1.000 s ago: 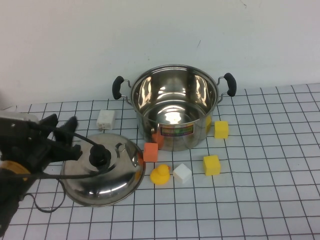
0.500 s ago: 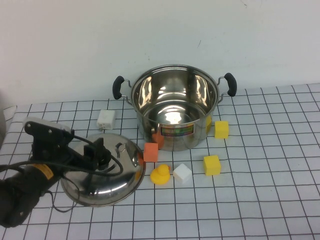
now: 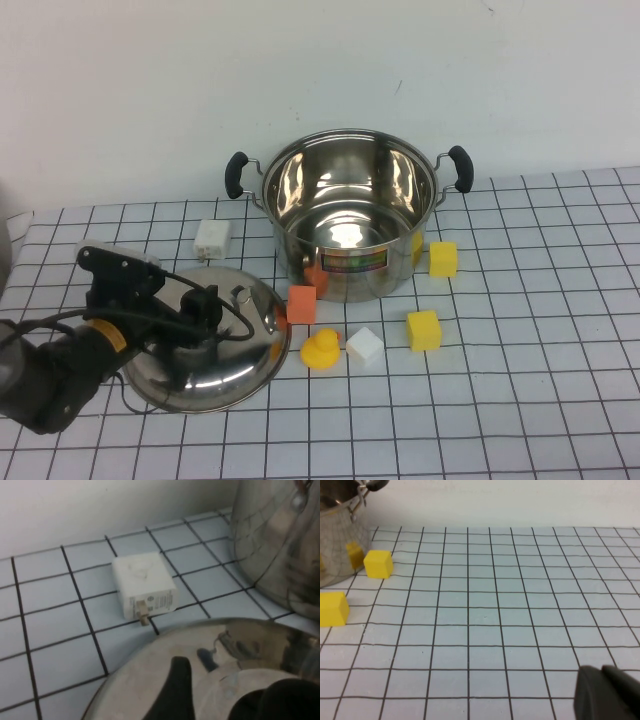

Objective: Cover the pot
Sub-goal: Pick up the pot lid

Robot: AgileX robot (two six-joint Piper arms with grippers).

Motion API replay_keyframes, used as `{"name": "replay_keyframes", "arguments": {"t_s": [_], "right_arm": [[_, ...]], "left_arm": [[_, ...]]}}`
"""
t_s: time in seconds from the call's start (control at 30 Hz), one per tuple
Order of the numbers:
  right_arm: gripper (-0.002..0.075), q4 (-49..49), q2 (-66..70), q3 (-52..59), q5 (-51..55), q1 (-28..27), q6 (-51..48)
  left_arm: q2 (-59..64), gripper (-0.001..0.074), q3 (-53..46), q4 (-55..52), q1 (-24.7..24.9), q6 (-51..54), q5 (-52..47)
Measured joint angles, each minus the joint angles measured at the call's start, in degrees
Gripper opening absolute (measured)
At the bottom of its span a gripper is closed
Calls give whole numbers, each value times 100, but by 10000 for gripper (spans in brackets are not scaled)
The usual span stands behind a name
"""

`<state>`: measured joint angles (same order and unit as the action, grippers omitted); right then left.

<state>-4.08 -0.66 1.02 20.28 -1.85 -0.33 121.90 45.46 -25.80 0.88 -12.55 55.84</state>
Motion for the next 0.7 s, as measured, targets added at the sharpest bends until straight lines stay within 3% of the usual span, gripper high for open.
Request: {"name": "replay_keyframes", "arguments": {"t_s": [0.3,0.43,0.5,0.7], "right_arm": [[9,0,0,0,0,0,0],[9,0,0,0,0,0,0],[9,0,0,0,0,0,0],[9,0,0,0,0,0,0]], "left_arm": [[356,585,142,-189,0,-99,-175],[391,456,142,-200,10,-112,-85],[391,335,142,-225,33,-102,22],[414,330,142,-125,31,-112,357]]}}
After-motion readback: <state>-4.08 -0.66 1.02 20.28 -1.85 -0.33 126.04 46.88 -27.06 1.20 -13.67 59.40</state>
